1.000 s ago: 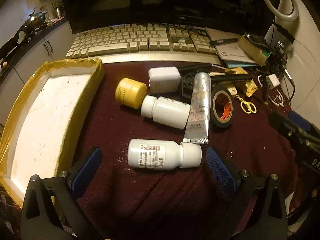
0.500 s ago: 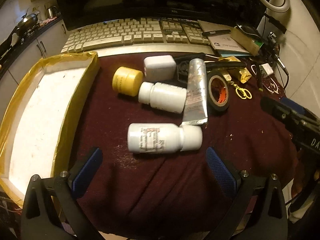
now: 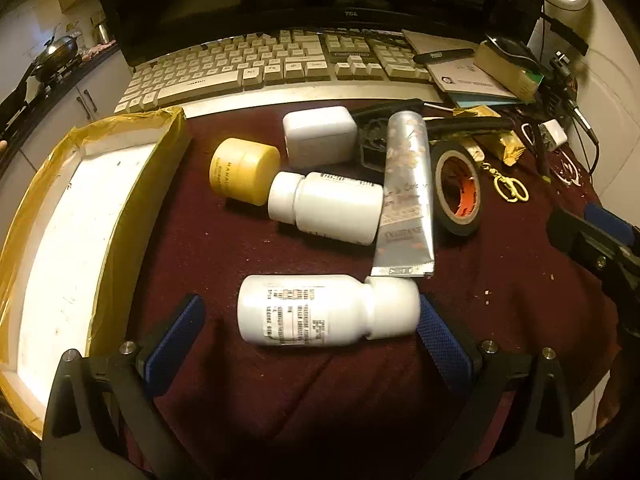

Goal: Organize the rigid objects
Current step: 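Grasp the large white pill bottle with the left tool while the right tool grasps the black tape roll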

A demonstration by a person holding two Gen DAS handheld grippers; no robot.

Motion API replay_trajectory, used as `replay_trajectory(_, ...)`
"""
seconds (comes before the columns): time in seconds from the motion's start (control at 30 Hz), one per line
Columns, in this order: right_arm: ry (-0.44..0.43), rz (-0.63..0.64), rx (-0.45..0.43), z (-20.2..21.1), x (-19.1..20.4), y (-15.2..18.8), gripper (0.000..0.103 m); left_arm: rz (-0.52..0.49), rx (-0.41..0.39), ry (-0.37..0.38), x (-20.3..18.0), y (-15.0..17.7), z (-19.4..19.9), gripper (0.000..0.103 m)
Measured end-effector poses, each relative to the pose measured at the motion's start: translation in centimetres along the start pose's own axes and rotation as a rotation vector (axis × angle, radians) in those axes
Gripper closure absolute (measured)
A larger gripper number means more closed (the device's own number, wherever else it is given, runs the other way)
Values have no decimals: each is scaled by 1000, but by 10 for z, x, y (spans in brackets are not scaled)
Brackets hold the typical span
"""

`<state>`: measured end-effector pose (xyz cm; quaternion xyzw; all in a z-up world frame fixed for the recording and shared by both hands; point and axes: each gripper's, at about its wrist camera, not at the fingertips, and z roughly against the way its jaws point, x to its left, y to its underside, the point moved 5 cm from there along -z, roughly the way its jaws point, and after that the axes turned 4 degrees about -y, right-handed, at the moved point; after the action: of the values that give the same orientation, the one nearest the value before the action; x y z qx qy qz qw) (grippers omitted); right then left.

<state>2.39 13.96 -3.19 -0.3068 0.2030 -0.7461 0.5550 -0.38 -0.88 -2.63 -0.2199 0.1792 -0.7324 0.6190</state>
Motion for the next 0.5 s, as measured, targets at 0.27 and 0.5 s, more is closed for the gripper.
replay_trajectory(0.27,-5,33,11,-6,9,1,1,7,-1,88,-1,9,5,20)
replay_trajectory(0.5,-18,136,52,-23,28,1,3,2,16,99,2,20,13,20)
